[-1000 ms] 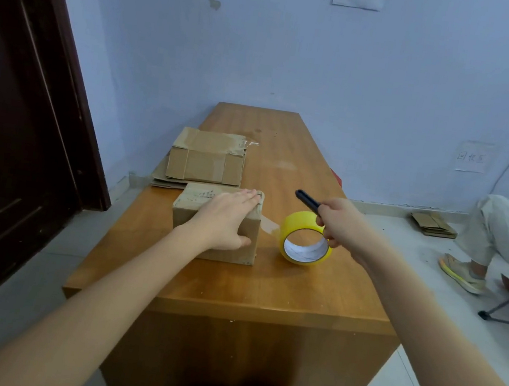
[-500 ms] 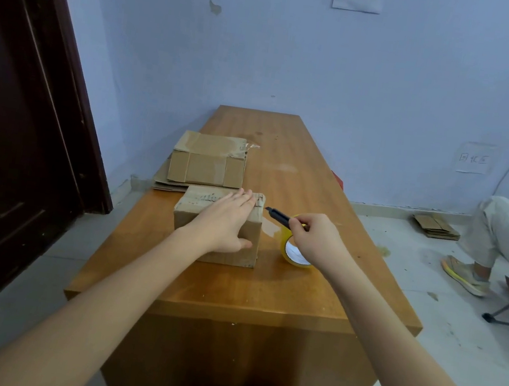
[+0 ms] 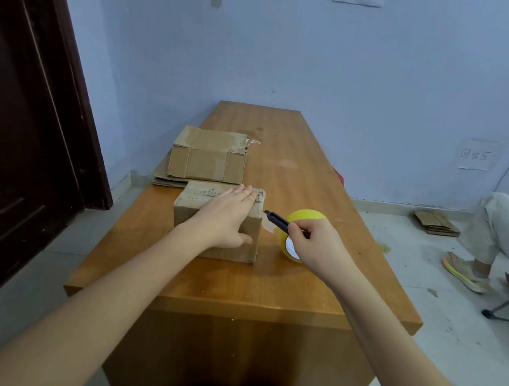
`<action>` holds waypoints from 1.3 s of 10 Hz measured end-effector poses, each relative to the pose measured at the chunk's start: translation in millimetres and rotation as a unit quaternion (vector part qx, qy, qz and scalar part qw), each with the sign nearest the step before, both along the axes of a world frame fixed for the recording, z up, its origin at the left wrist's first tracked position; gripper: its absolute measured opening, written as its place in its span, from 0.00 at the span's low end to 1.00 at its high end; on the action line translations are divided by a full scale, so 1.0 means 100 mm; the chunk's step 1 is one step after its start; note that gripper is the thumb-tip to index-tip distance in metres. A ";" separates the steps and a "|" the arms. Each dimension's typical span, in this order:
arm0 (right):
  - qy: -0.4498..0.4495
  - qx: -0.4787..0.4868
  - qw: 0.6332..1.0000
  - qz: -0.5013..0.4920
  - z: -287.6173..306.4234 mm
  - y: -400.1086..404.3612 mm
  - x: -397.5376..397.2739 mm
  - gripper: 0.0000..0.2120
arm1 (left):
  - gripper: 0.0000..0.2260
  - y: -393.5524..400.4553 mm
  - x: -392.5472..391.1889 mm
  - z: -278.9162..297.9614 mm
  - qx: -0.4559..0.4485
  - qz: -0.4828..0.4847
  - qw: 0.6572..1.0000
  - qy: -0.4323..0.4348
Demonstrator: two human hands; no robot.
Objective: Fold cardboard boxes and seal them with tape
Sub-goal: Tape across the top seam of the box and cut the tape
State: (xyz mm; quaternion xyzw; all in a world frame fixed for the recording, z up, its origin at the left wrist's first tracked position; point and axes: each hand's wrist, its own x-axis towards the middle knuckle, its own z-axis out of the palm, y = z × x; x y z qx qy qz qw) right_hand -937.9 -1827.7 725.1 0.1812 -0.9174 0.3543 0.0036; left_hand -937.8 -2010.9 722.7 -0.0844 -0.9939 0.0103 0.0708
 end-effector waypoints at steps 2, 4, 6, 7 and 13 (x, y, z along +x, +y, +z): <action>0.025 0.011 1.000 0.013 0.00 0.04 0.19 0.18 | 0.42 0.01 -0.01 0.00 -0.002 0.003 1.000 0.000; 0.063 0.015 0.998 0.023 -0.04 0.04 0.30 0.13 | 0.42 0.00 0.01 0.00 -0.003 0.003 1.000 0.002; 0.061 0.005 0.998 0.027 -0.04 0.04 0.33 0.20 | 0.42 0.02 0.02 0.01 -0.002 0.003 1.000 0.003; 0.029 -0.059 0.998 -0.004 -0.02 0.11 0.27 0.18 | 0.42 0.01 0.02 0.01 -0.001 0.001 1.000 0.004; 0.004 -0.256 0.951 -0.173 -0.40 0.74 -0.25 0.06 | 0.42 0.02 -0.01 -0.03 -0.007 0.009 1.000 0.015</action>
